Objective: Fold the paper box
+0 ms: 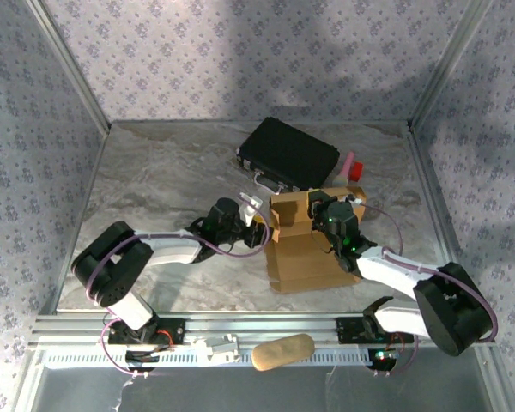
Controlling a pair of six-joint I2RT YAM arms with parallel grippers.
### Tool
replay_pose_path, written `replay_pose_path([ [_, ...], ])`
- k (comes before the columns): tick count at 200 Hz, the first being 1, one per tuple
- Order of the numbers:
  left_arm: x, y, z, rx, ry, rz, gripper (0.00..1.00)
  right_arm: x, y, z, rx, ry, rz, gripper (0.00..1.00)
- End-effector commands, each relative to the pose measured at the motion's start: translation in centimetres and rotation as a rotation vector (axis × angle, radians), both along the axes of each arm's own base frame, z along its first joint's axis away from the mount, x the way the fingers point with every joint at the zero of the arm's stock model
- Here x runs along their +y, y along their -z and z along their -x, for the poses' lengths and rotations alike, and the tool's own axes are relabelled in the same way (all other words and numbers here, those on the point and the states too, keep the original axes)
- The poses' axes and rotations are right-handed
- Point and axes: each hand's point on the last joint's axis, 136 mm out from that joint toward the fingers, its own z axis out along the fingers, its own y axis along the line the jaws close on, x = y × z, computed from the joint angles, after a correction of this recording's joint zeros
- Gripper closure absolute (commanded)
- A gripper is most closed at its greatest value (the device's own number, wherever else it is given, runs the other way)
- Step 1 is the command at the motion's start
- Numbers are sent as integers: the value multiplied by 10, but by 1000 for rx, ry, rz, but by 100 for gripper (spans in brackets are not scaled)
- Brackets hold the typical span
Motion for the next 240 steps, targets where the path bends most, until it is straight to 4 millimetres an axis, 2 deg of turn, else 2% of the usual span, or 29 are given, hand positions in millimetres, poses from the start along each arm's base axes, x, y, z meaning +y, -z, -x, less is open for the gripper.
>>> replay_pose_path([
  [1, -13, -21, -8, -75, 3, 36, 52, 0, 0, 1, -25, -10, 12, 100],
  [49, -9, -17, -16, -107, -60, 0, 56, -4, 11, 8, -41, -21, 75, 100],
  [82, -9, -14, -18, -125, -72, -14, 57, -2, 7, 13, -97, -39, 119, 100],
  [109, -12, -14, -18, -143, -83, -24, 59, -1, 14, 17, -96, -47, 140, 100],
  [193, -19, -17, -19, -182, -121, -40, 68, 3, 27, 15, -92, -36, 145, 100],
  [240, -22, -17, -25, -198, -158, -50, 68, 5, 31, 17, -70, -36, 143, 100],
])
